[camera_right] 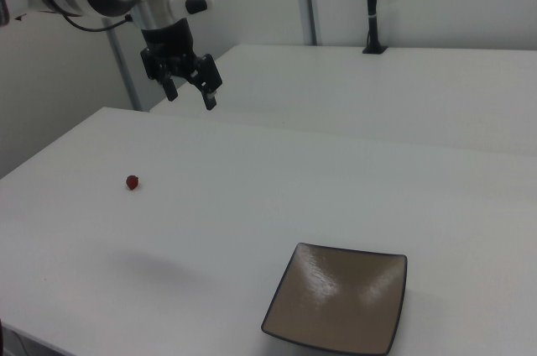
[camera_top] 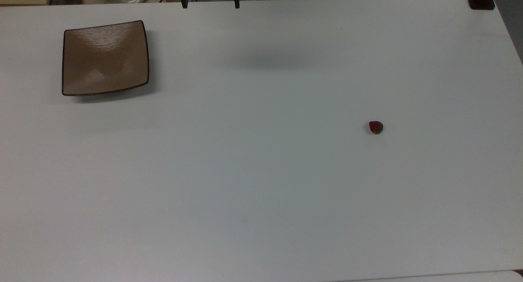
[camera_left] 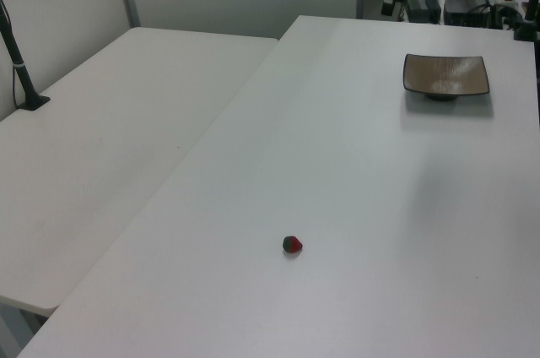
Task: Strawberries on a ceramic plate
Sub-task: 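Move the open gripper from rest toward the red strawberry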
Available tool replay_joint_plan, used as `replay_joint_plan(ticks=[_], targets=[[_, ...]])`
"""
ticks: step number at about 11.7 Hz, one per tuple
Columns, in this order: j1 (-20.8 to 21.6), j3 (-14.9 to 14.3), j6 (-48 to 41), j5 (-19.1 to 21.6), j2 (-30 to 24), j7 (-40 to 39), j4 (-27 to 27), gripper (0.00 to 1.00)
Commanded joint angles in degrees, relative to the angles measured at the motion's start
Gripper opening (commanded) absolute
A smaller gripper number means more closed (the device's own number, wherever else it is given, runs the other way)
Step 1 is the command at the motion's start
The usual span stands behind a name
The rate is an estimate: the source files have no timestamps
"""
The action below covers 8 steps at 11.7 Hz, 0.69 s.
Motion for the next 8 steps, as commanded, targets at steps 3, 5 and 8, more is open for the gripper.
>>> replay_joint_plan(ticks=[3,5,8], targets=[[1.05,0.75,-0.08,-0.36,-0.06,1.12,-0.61,1.00],[1.14,0.83,0.19,-0.36,-0.06,1.04,-0.61,1.00],[3.77,0.83,0.45,-0.10,0.38,1.30,-0.79,1.00]])
